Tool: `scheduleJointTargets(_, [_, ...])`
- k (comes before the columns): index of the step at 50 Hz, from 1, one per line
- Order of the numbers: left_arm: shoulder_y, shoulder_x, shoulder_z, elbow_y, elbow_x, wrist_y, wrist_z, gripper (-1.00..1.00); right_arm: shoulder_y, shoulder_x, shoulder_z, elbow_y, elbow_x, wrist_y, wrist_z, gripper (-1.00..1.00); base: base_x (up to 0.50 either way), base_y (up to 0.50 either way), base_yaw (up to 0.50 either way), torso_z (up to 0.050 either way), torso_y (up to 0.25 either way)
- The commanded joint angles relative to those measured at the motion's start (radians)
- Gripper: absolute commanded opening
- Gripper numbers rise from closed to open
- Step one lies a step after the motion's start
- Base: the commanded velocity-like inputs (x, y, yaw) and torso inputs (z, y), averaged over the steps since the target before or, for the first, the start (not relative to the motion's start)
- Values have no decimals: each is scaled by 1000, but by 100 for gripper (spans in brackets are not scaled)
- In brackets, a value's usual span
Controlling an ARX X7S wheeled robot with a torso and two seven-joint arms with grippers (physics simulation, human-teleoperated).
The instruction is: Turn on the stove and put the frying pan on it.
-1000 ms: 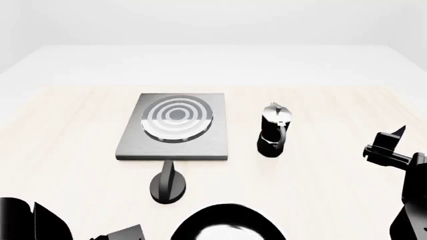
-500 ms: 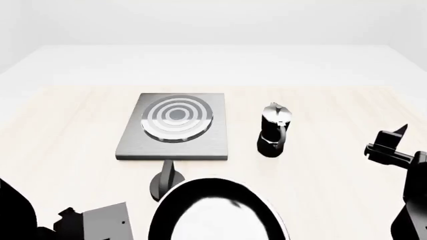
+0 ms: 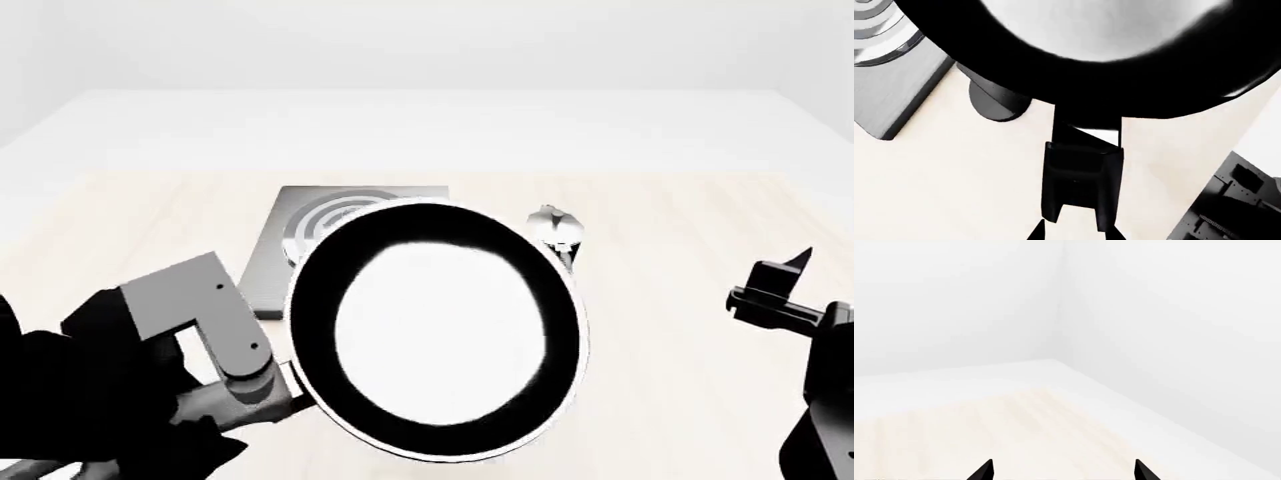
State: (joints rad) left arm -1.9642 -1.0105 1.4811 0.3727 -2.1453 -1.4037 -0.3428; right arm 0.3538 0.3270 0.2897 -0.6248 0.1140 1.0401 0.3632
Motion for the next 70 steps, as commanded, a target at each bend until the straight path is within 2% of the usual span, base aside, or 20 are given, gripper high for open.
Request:
scheduleJointTargets(1, [-23,69,-45,-190,26,241,-7,-100,-6,0,2,3,2,-6,1,100,0,0,0,0,0])
scheduleJointTargets(8, [24,108,-131,-268,71,432,54,-100,-3,4,7,-6,6,2,2,100,0,0,0,0,1])
scheduleJointTargets(14, [20,155,-156,-333,137,485,90,-100,-1,3,0,-1,6,-2,4,100,0,0,0,0,2])
scheduleJointTargets(20, [32,160,-160,-403,160,544,29,-100,3,7,7,-6,9,6,3,100,0,0,0,0,0])
scheduleJointTargets(25, [37,176,-148,-455,167,558,-21,-100,7,5,4,-8,11,9,5,100,0,0,0,0,2])
scheduleJointTargets(29, [45,230,-111,-531,166,532,-55,-100,10,5,2,-9,13,10,6,100,0,0,0,0,2])
scheduleJointTargets(33, [95,274,-113,-598,176,595,-49,-100,14,7,5,-16,16,19,5,100,0,0,0,0,0])
scheduleJointTargets(35, [109,296,-101,-635,197,602,-37,-100,15,8,7,-18,17,20,5,100,0,0,0,0,5])
scheduleJointTargets(37, [98,332,-62,-664,249,550,25,-100,13,8,7,-18,18,19,5,100,0,0,0,0,0])
scheduleJointTargets(45, [190,407,-25,-783,297,592,91,-100,9,3,-2,-7,18,6,7,100,0,0,0,0,1])
scheduleJointTargets(53, [244,473,13,-916,305,581,97,-100,8,3,-2,-3,21,1,7,100,0,0,0,0,3])
scheduleJointTargets(65, [311,431,-4,-919,262,616,40,-100,4,4,5,2,25,-3,7,100,0,0,0,2,2])
scheduleJointTargets(70, [313,398,11,-898,237,569,-9,-100,9,5,3,1,27,1,9,100,0,0,0,0,2])
